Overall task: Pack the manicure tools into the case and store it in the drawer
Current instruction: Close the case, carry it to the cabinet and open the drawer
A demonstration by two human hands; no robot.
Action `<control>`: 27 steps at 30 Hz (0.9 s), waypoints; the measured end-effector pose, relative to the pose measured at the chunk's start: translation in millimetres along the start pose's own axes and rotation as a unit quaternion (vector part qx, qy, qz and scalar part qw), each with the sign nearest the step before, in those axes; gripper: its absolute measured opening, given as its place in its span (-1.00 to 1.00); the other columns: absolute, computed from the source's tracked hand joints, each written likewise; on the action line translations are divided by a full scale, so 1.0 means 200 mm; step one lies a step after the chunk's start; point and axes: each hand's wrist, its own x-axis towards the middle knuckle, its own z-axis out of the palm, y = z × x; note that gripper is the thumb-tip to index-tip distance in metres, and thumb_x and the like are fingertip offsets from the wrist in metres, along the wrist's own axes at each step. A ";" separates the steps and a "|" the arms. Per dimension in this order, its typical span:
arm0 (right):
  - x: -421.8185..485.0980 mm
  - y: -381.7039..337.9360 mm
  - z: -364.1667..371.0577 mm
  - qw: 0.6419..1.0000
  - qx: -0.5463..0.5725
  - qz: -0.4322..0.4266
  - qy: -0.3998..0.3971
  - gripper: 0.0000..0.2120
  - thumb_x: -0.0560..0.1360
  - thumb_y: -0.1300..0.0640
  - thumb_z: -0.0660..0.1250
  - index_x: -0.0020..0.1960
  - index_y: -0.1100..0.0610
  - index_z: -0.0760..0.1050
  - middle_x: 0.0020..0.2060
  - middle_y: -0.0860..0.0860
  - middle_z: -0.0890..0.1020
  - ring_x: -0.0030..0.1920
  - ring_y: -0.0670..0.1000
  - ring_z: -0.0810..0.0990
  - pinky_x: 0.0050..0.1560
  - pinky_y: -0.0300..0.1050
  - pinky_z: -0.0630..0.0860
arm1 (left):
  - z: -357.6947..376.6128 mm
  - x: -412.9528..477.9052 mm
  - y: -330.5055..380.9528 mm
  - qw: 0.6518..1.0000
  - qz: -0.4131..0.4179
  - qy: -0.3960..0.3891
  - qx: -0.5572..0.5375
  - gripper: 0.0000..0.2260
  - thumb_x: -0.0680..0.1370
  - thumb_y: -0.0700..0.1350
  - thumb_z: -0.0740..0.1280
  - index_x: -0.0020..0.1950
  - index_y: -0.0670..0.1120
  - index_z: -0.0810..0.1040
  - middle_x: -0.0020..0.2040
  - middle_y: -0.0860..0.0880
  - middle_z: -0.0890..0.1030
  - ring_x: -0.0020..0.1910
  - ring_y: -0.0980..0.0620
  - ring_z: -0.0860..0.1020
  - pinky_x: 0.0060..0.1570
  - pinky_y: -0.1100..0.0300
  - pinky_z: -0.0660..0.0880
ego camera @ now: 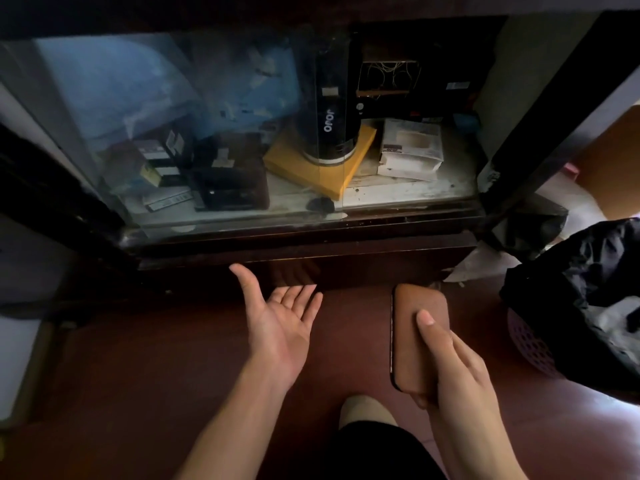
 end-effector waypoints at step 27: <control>-0.28 0.05 -0.23 0.988 -0.126 -0.089 0.030 -0.56 0.33 -0.37 0.40 -0.26 0.02 0.64 -0.51 -0.11 0.50 -0.54 -0.18 0.47 -0.58 -0.33 0.36 | -0.39 -0.36 -0.19 0.999 -0.042 0.031 0.003 0.27 0.22 0.58 0.24 0.67 -0.21 0.00 0.39 -0.18 0.48 0.28 -0.15 0.56 0.19 -0.05 0.52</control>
